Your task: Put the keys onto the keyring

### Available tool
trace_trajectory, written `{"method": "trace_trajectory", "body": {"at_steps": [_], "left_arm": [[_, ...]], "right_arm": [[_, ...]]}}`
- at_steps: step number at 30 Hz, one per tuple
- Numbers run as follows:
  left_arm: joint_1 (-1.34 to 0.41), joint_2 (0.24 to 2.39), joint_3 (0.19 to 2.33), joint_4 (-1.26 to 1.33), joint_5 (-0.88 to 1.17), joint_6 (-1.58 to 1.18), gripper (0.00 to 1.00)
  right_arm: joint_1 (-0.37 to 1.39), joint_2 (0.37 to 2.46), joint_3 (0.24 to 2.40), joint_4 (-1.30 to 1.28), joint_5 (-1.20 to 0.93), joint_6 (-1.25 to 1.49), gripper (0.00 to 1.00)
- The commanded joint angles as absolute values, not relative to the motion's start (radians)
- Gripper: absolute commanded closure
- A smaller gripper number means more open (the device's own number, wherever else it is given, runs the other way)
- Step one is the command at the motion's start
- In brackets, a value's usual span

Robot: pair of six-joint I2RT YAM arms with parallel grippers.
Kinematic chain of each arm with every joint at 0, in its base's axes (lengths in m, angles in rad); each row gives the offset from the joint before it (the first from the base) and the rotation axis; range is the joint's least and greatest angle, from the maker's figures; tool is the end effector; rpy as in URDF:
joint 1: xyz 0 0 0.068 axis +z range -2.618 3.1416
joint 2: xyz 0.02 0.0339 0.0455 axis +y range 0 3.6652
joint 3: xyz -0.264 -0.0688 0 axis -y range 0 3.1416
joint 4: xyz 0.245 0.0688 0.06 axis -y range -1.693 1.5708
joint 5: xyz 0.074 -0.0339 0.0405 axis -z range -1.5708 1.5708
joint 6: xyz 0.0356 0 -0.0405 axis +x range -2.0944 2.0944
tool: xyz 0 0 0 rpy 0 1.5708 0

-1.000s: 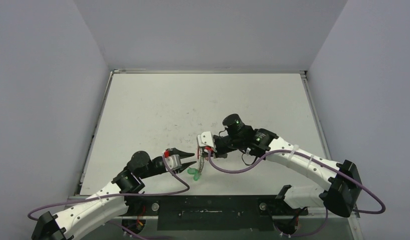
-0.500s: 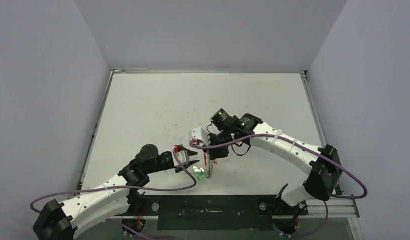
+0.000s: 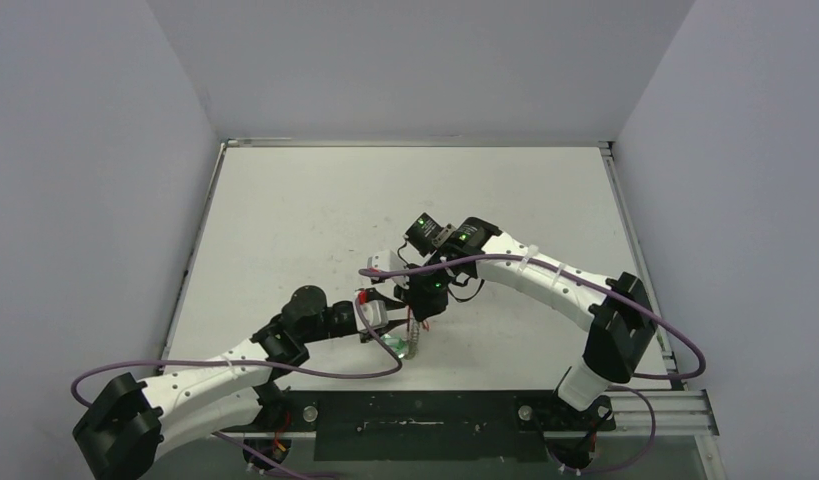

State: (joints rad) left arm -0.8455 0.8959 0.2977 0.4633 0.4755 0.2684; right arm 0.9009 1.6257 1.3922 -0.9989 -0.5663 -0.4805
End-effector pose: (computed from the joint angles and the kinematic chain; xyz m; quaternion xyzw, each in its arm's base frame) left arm 0.1178 -0.1575 0.2170 0.5184 0.5395 -0.3520 0.5624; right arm 0.1845 0.2637 0.2806 -0.6392 0.6996 0.3031 0.1007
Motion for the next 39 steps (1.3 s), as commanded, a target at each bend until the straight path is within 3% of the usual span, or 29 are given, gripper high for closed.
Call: {"method": "trace_trajectory", "body": {"at_steps": [1,12,18,27,32,37,39], "left_arm": [[-0.854,0.909,0.322,0.554,0.477,0.263,0.71],[-0.856,0.958,0.318,0.545,0.498,0.288,0.77],[-0.858,0.978,0.324,0.552,0.505,0.295,0.85],[-0.866,0.995,0.325,0.567,0.502,0.296,0.86],[-0.868,1.001,0.328,0.569,0.503,0.296,1.00],[-0.868,0.989,0.316,0.573,0.497,0.284,1.00],[-0.868,0.975,0.301,0.594,0.484,0.270,1.00]], "right_arm": [[0.909,1.617,1.439,-1.006,-0.592,-0.465,1.00],[0.914,1.617,1.445,-0.996,-0.597,-0.459,1.00],[0.916,1.617,1.446,-0.998,-0.597,-0.460,1.00],[0.921,1.612,1.445,-0.997,-0.601,-0.462,1.00],[0.922,1.615,1.443,-0.996,-0.595,-0.458,1.00],[0.917,1.605,1.427,-0.952,-0.567,-0.432,1.00],[0.912,1.591,1.410,-0.919,-0.566,-0.417,0.91]]}}
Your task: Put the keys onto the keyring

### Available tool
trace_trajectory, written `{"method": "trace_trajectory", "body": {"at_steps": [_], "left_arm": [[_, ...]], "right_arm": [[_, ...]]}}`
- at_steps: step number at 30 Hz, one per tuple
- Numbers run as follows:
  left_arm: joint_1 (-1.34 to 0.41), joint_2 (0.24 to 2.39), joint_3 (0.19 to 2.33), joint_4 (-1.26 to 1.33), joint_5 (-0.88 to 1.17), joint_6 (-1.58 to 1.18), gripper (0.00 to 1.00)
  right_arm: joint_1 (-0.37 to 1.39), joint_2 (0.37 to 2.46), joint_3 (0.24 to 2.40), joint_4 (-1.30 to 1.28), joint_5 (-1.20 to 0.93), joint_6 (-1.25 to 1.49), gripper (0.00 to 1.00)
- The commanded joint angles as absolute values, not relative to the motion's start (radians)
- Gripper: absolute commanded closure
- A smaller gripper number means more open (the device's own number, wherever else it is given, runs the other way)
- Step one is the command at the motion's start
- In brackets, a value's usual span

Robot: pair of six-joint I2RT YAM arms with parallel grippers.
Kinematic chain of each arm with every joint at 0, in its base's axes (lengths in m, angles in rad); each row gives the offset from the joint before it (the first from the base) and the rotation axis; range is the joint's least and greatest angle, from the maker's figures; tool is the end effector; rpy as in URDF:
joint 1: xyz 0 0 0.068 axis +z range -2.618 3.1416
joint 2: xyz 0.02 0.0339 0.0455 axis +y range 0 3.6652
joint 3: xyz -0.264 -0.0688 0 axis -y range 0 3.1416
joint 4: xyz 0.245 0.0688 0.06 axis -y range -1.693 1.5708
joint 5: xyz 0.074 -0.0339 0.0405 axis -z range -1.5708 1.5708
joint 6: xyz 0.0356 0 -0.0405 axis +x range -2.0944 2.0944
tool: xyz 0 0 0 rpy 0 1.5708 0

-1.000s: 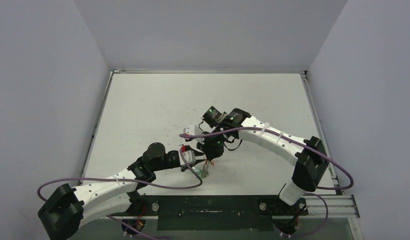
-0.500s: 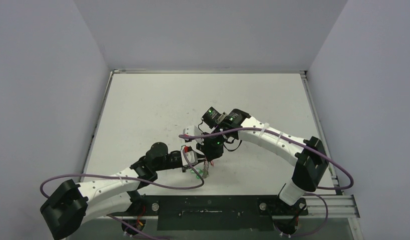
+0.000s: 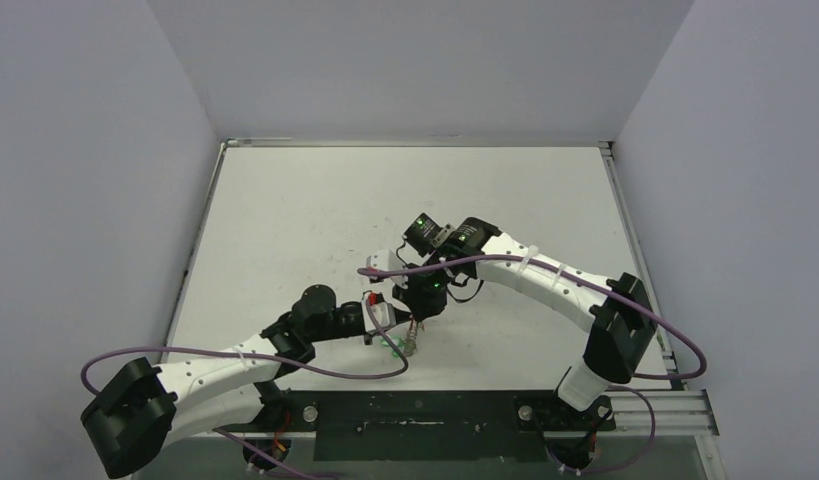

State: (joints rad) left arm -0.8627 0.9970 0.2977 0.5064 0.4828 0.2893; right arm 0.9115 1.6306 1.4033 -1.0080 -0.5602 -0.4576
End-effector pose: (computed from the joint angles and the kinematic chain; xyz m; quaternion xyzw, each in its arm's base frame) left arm 0.1217 -0.1675 0.2032 0.5357 0.5458 -0.3516 0.5399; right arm 0.1825 0.2663 0.2819 -0.6349 0.7049 0.3017 0.0950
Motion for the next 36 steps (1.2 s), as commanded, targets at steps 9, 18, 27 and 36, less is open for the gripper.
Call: {"method": "trace_trajectory", "body": {"at_steps": [9,18,27,36], "left_arm": [[-0.868,0.910,0.220,0.743,0.416,0.197,1.00],[-0.870,0.884,0.200,0.787,0.402,0.191,1.00],[-0.871,0.880,0.202,0.782,0.400,0.186,1.00],[-0.870,0.883,0.206,0.777,0.400,0.188,1.00]], "right_arm": [[0.809,1.429,1.259,-0.726,-0.692,-0.383,0.54],[0.759,1.340,1.131,-0.609,-0.844,-0.425,0.56],[0.760,1.355,1.103,-0.576,-0.877,-0.415,0.56],[0.759,1.384,1.095,-0.548,-0.866,-0.389,0.71]]}}
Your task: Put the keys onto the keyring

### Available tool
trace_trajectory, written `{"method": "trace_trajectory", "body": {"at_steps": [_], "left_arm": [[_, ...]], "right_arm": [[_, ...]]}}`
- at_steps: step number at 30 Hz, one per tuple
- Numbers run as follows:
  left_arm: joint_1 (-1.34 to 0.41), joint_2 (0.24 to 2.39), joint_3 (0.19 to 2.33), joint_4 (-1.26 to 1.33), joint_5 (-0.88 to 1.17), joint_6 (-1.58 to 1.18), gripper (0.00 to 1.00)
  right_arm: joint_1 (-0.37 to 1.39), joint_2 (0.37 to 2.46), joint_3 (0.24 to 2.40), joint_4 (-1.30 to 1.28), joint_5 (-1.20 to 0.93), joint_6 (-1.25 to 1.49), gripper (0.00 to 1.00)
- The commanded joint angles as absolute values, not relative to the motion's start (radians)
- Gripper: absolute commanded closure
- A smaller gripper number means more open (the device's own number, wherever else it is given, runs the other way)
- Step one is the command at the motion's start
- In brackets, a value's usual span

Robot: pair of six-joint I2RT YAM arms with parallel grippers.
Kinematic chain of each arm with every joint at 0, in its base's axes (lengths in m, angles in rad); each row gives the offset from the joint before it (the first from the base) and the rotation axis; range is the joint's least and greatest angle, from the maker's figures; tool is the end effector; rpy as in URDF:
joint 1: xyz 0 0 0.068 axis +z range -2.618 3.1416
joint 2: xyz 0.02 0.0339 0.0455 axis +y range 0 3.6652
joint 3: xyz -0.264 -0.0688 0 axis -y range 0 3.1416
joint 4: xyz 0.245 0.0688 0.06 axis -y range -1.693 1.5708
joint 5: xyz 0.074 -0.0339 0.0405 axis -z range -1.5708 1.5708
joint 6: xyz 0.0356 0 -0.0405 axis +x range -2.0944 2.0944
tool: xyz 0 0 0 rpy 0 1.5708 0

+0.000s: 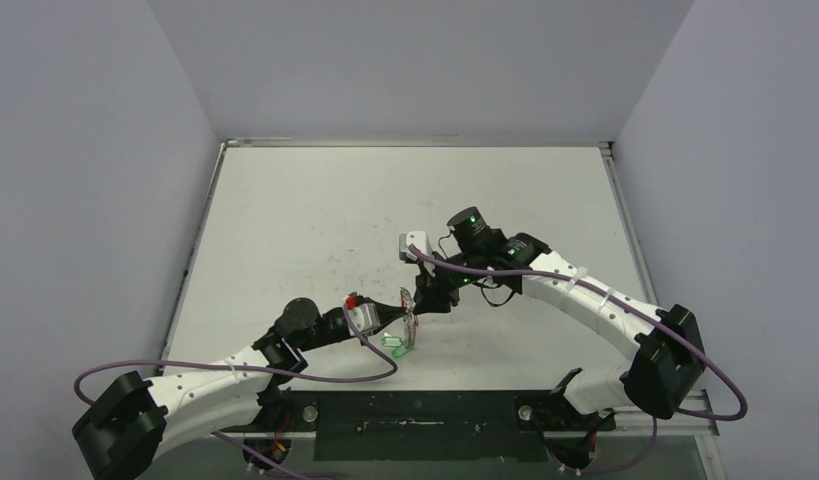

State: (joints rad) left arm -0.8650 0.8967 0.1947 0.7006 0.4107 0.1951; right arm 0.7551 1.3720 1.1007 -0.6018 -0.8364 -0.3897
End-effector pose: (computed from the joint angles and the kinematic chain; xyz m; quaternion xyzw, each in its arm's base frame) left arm 0.1109 -0.1521 0.2072 0.4745 0.5248 -0.3637 0.6059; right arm 0.1879 0.2131 0.2895 -0.5818 0.6467 0.4321 0.2378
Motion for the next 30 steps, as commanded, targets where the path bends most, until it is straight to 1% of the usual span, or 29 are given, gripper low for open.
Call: {"method": "trace_trajectory", "body": {"at_steps": [1,5,9,12,15,16,21,30], "left_arm": [[-0.870,0.884,0.206,0.775,0.400,0.189,1.00],[-0.870,0.885,0.209,0.770,0.403,0.192,1.00],[-0.870,0.886,0.210,0.767,0.403,0.190,1.00],[-0.870,0.887,0.212,0.766,0.403,0.192,1.00],[-0.870,0.887,0.214,0.762,0.403,0.196,1.00],[-0.870,0.887,0.215,0.761,0.403,0.196,1.00],[-0.870,0.887,0.215,0.759,0.403,0.198,1.00],[-0.870,0.884,0.211,0.759,0.403,0.199,1.00]], "right_arm": [[0.759,1.388,1.093,-0.548,-0.865,-0.390,0.73],[0.759,1.404,1.094,-0.558,-0.880,-0.399,0.80],[0.759,1.416,1.100,-0.575,-0.887,-0.414,0.83],[0.759,1.417,1.102,-0.578,-0.891,-0.419,0.88],[0.759,1.417,1.104,-0.583,-0.905,-0.429,0.99],[0.759,1.417,1.104,-0.586,-0.911,-0.434,1.00],[0.759,1.416,1.101,-0.607,-0.913,-0.459,1.00],[0.757,1.426,1.089,-0.621,-0.855,-0.456,1.00]]}}
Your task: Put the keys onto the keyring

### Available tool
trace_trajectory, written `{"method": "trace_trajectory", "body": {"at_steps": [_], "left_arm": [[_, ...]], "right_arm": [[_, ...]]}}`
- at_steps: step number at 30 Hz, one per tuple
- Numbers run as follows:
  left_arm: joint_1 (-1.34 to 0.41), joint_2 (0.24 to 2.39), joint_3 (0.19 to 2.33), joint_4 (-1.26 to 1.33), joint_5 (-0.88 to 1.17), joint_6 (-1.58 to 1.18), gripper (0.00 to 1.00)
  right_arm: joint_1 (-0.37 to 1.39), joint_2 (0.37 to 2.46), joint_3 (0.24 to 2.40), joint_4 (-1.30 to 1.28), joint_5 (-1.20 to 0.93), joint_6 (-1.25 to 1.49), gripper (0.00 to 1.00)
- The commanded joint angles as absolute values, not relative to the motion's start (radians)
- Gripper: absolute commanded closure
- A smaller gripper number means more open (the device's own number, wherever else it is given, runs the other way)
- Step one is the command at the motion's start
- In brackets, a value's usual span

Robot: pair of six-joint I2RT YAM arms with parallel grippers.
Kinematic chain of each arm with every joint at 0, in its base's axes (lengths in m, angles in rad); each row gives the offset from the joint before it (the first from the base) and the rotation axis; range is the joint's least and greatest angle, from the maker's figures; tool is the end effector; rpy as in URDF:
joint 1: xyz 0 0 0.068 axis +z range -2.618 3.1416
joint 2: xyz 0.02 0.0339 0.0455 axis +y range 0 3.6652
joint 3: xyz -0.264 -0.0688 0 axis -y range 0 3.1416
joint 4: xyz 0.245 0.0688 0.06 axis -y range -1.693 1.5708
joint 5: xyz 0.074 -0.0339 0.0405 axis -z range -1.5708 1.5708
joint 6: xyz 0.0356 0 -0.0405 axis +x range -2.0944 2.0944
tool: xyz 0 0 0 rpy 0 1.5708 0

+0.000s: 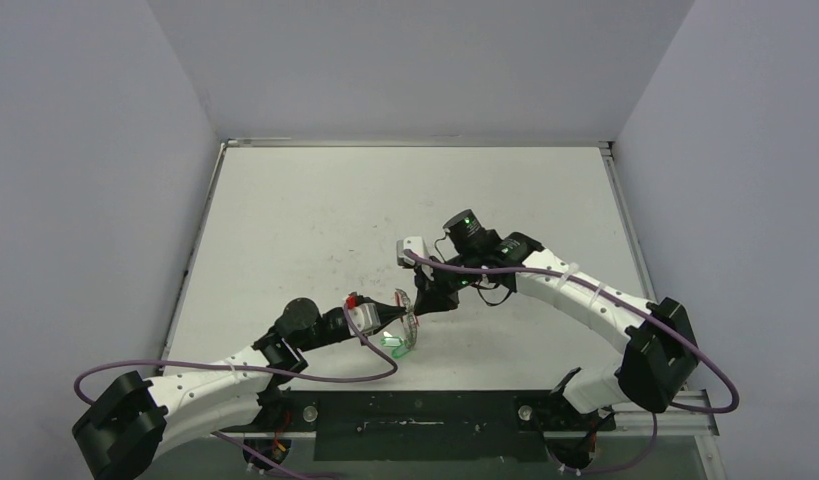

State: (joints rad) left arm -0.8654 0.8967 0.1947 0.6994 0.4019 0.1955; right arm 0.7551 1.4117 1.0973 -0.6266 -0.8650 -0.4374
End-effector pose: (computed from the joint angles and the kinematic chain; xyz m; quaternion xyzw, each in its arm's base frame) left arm 0.1111 -0.1520 0.2071 0.4726 0.5271 -0.3609 0.6071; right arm 0.1904 0.2164 0.2770 -0.5922 0.6414 0.4380 0.2146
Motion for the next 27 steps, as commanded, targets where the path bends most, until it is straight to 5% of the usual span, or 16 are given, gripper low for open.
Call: {"method": "trace_trajectory", "body": {"at_steps": [1,17,27], "left_arm": [[-0.870,0.883,0.210,0.760,0.403,0.199,1.00],[-0.870,0.879,0.209,0.765,0.403,0.199,1.00],[-0.870,0.875,0.204,0.765,0.402,0.196,1.00]], "right_arm": [[0.757,1.429,1.088,-0.620,-0.851,-0.455,1.00],[0.759,1.419,1.008,-0.478,-0.868,-0.400,1.00],[0.756,1.263,0.900,-0.337,-0.834,-0.382,0.58]]}}
